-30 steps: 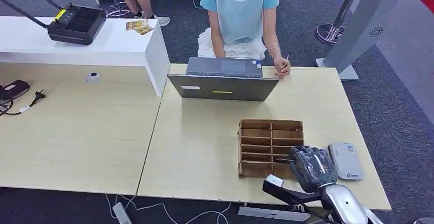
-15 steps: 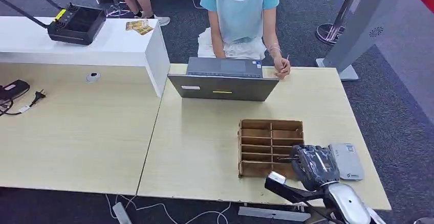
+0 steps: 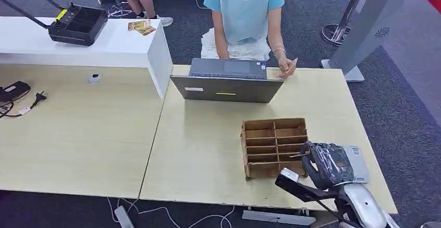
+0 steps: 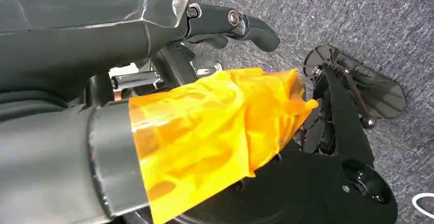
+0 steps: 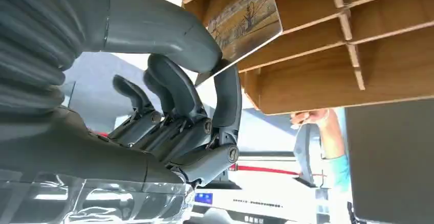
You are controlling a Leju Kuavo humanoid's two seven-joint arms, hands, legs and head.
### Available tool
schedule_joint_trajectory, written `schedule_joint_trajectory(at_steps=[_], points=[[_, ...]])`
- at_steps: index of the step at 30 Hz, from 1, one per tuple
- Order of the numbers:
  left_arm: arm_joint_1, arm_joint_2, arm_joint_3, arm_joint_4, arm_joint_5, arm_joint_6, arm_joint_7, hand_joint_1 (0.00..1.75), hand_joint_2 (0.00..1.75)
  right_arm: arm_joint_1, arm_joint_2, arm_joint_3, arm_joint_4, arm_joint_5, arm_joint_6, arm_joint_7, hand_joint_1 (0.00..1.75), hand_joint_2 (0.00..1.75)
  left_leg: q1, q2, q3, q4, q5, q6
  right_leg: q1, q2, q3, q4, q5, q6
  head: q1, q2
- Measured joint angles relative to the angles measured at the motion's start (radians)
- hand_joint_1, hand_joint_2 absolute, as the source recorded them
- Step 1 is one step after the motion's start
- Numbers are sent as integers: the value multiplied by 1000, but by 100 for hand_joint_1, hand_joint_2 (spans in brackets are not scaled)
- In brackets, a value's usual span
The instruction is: Pass the card to the sensor for recognition and then transmit it.
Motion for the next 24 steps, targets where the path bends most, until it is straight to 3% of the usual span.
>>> schedule_joint_trajectory(at_steps=[8,15,24], points=[[0,0,0,0,5,0,0,0,0,7,0,-28,-21,-90,15,-47,175,175,0,0,0,0,0,0,0,0,0,0,0,0,0,0],[0,0,0,-2,13,-2,-4,0,0,22,-44,-89,-69,-361,78,-148,175,175,0,0,0,0,0,0,0,0,0,0,0,0,0,0],[0,0,0,-3,15,-3,-11,0,0,41,-76,-174,-114,-492,119,-212,175,175,0,0,0,0,0,0,0,0,0,0,0,0,0,0]])
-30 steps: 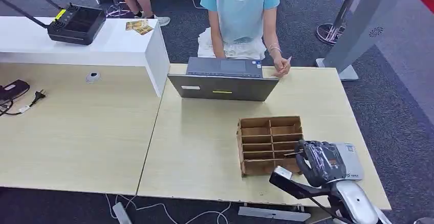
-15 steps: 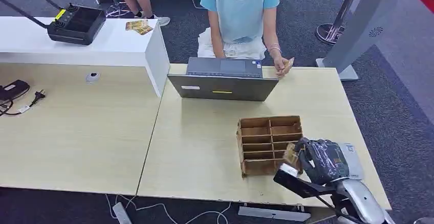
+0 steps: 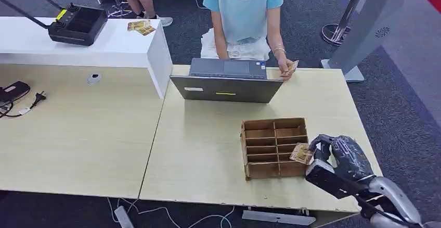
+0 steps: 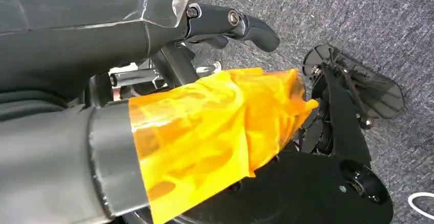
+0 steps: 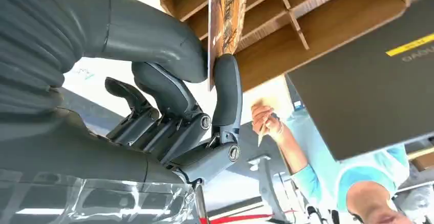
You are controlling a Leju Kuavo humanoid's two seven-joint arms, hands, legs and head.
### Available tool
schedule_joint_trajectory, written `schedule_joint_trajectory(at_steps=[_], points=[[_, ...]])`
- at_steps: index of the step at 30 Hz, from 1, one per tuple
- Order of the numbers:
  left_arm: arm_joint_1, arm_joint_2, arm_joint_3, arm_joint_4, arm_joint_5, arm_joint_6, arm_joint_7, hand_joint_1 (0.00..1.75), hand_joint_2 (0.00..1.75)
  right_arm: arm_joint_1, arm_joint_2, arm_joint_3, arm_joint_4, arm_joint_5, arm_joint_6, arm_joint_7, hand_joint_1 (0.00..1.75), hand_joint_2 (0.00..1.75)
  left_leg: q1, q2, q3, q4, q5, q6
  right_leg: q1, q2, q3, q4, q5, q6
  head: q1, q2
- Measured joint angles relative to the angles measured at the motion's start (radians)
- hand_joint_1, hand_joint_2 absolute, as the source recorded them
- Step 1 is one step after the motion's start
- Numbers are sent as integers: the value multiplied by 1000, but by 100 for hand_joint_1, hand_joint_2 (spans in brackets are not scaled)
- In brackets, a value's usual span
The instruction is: Pass the card to the sensor for recognition and then transmit it.
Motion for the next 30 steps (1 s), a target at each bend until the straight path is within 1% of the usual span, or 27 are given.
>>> schedule_joint_trajectory(at_steps=[3,9,14,22,30], points=[[0,0,0,0,0,0,0,0,0,3,-1,-12,-2,-27,8,-11,175,175,0,0,0,0,0,0,0,0,0,0,0,0,0,0],[0,0,0,0,-1,-2,-3,0,0,6,-10,-51,-9,-170,69,-80,175,175,0,0,0,0,0,0,0,0,0,0,0,0,0,0],[0,0,0,0,-6,-2,-12,0,0,-15,-14,-81,-12,-264,114,-113,175,175,0,0,-1,0,0,0,0,0,0,0,0,0,0,0],[0,2,0,0,-16,-2,-15,0,0,-115,-32,-100,-13,-355,175,-119,175,175,0,0,0,0,1,0,0,0,0,0,0,0,0,0],[0,3,0,0,-23,-2,-21,0,0,-214,-54,-92,-8,-419,200,-109,175,175,0,0,-1,0,1,0,0,0,0,0,1,1,0,0]])
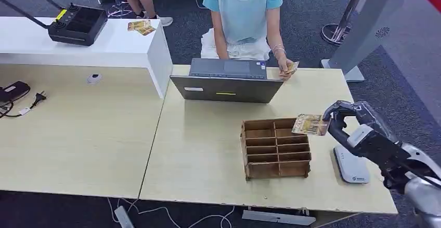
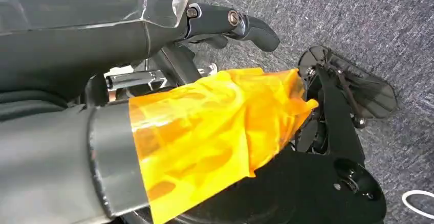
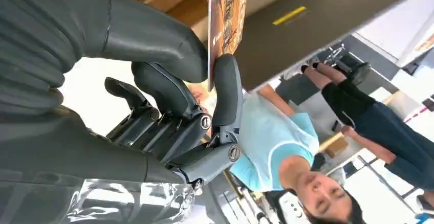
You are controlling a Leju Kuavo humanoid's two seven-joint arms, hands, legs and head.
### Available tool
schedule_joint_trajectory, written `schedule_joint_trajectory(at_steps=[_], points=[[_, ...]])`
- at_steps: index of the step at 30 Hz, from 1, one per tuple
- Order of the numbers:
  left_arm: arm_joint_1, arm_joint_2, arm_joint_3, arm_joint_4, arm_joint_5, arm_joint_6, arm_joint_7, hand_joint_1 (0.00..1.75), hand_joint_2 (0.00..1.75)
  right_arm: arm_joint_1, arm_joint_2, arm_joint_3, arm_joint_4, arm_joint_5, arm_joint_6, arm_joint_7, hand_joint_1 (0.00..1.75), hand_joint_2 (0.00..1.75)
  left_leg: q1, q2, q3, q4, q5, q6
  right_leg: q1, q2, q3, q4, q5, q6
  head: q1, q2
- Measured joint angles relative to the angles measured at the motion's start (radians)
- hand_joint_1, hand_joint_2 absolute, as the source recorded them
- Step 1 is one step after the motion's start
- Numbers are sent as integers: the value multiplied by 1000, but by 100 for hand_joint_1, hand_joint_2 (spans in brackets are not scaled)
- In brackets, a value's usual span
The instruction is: Pass the card to the sensor for recognition and then transmit it.
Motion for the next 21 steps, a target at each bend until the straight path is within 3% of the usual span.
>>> schedule_joint_trajectory(at_steps=[11,21], points=[[0,2,0,0,-15,0,-2,0,0,-214,-37,34,48,-110,23,61,175,175,0,0,0,0,1,0,0,0,0,0,0,0,0,0],[1,4,0,0,-33,-2,-2,0,0,-484,-37,99,184,-111,-3,192,175,175,0,0,0,0,1,0,0,0,0,1,1,1,0,0]])
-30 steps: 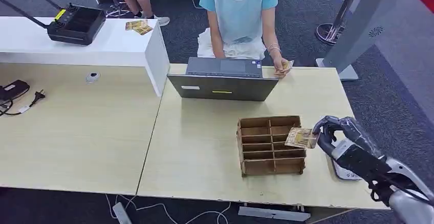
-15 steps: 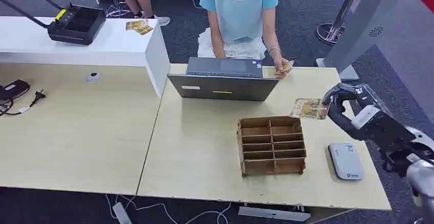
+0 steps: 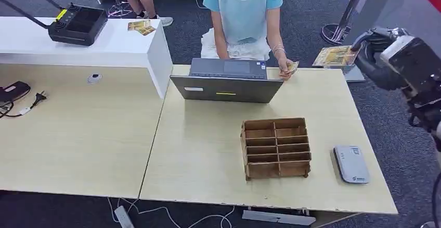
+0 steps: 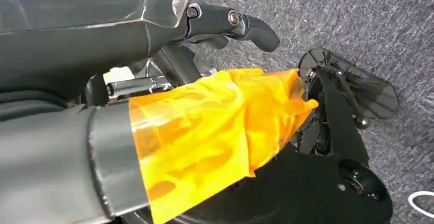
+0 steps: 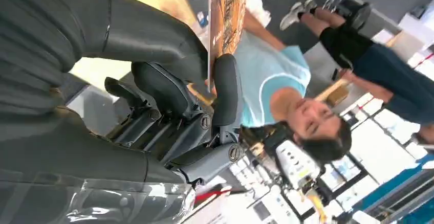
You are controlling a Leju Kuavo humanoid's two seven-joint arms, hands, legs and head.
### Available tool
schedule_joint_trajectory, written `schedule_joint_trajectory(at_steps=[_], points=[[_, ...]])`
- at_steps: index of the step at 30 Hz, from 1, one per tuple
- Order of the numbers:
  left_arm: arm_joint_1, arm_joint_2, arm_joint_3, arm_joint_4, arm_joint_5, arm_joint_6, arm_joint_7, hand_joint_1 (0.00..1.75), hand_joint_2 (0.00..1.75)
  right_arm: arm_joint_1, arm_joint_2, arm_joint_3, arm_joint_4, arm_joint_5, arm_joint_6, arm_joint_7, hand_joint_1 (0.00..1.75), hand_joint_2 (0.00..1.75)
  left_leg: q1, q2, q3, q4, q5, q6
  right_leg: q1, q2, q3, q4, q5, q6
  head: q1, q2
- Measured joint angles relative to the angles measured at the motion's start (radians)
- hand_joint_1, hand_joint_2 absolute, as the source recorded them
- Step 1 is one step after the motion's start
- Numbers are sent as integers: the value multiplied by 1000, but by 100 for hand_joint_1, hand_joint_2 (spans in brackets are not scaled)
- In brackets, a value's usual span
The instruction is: Pass the card to the sensor for recognition and then transmit it.
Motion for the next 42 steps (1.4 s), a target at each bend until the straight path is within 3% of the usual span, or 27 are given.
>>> schedule_joint_trajectory(at_steps=[5,10,20,29,42], points=[[0,3,-1,0,-15,-3,3,0,0,-152,4,65,106,50,-15,69,175,175,0,-1,0,0,1,0,0,0,0,0,0,0,-1,0],[0,6,-8,0,-29,-6,11,0,0,-275,25,137,221,177,-50,147,175,175,0,-1,-1,0,1,0,0,-1,0,0,0,0,0,0],[0,18,-24,6,-56,-17,23,0,0,-464,134,241,503,269,-35,210,175,175,0,-1,0,0,2,-1,0,0,-1,1,1,0,0,0],[-1,31,-41,16,-75,-18,32,0,0,-570,256,293,745,343,-55,246,175,175,0,-1,0,0,2,-1,0,0,-1,1,1,0,0,0],[-2,48,-67,30,-98,-19,41,0,0,-656,388,320,1023,388,-82,299,175,175,0,-1,0,0,3,-2,0,0,-1,1,1,0,0,0]])
